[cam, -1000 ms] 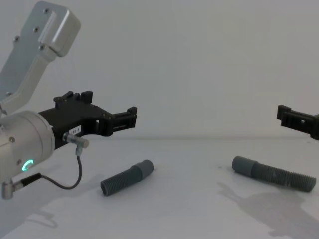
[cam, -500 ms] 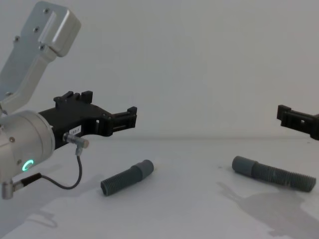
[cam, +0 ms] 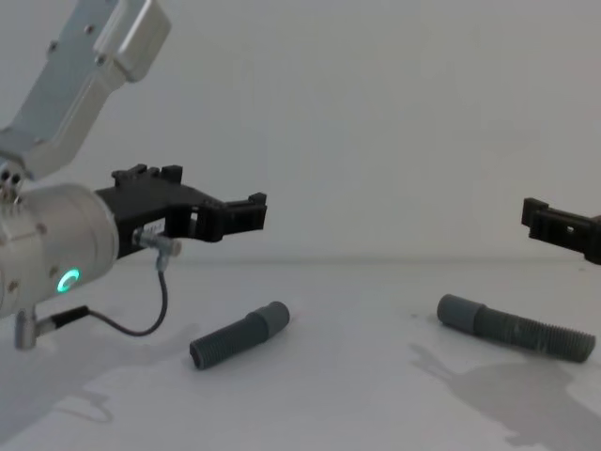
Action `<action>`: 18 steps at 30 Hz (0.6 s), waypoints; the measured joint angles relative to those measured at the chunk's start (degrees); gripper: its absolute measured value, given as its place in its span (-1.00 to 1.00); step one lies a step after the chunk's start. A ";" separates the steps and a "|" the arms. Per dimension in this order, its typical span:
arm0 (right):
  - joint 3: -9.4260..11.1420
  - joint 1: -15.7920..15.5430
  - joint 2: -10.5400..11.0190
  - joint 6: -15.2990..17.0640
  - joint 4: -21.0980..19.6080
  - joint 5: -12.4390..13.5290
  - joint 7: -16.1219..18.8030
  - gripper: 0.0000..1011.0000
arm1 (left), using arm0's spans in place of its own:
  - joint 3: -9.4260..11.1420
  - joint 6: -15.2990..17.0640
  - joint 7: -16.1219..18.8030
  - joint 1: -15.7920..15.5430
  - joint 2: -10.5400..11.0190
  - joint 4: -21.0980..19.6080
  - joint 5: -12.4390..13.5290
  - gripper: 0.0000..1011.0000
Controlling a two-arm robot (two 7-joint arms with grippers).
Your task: Use both hands to pick up one end of the pipe from the table, align the ends, and insert them.
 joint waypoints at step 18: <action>0.00 0.00 0.00 0.00 0.00 0.00 0.00 0.98 | 1.06 15.08 -10.74 -10.01 -0.54 4.07 -5.02 0.98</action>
